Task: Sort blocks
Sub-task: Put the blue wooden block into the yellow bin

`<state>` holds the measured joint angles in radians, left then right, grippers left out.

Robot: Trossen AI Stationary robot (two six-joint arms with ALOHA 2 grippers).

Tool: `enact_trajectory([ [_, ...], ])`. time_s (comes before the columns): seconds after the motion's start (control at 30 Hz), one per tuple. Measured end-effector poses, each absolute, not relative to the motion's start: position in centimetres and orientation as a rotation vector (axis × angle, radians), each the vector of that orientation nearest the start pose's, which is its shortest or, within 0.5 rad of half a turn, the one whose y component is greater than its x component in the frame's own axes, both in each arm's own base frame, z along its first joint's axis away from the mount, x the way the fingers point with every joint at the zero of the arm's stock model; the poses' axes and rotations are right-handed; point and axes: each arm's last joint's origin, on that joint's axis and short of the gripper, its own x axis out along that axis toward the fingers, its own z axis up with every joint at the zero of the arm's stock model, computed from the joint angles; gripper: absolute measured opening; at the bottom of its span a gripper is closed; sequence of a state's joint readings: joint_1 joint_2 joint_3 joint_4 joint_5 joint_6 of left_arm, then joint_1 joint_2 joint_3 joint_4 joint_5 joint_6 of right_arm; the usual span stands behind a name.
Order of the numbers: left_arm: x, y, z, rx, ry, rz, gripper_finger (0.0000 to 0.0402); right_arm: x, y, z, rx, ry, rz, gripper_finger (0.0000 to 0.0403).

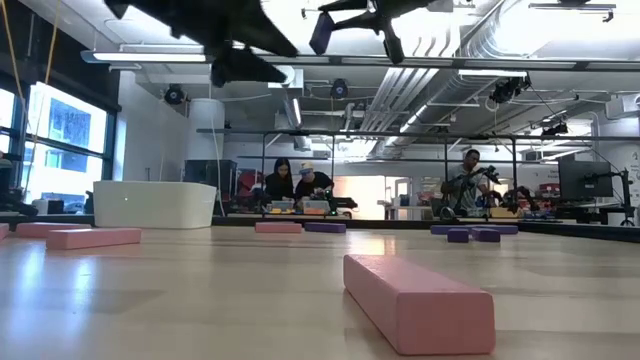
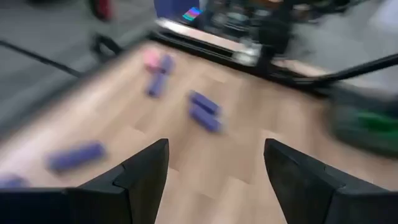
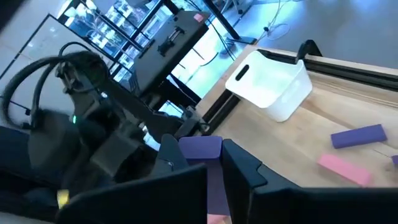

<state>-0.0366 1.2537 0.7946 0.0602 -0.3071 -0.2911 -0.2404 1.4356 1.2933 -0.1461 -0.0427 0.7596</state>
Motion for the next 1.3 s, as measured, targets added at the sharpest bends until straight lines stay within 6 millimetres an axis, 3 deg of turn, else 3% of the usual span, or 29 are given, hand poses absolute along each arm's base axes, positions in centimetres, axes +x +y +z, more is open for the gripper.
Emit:
enact_trajectory([
  [0.17, 29.0, -1.0, 26.6, 0.051, 0.366, 0.542, 0.0248, 32.2, -6.6, 36.3, 0.774, 0.193, -0.299, 0.0003],
  [0.3, 29.8, -1.4, 27.4, 0.148, 0.357, 0.644, 0.0248, 32.3, -6.2, 36.3, 0.743, 0.175, -0.345, 0.0003],
  [0.63, 30.6, -1.3, 29.4, 0.092, 0.214, 0.677, 0.0248, 33.0, -5.6, 36.3, 0.695, 0.119, -0.391, 0.0003],
  [0.97, 30.7, -0.1, 29.5, 0.020, 0.184, 0.690, 0.0244, 34.1, -4.4, 35.7, 0.686, 0.117, -0.345, 0.0003],
  [1.07, 30.9, -0.2, 29.3, 0.013, 0.179, 0.656, 0.0211, 34.1, -4.4, 35.7, 0.687, 0.120, -0.340, 0.0003],
  [1.23, 31.1, -0.3, 29.3, 0.001, 0.163, 0.637, 0.0057, 34.1, -4.4, 35.7, 0.682, 0.128, -0.338, 0.0003],
  [1.3, 31.1, -0.2, 29.3, -0.001, 0.164, 0.628, 0.0026, 34.1, -4.3, 35.7, 0.679, 0.122, -0.335, 0.0004],
])
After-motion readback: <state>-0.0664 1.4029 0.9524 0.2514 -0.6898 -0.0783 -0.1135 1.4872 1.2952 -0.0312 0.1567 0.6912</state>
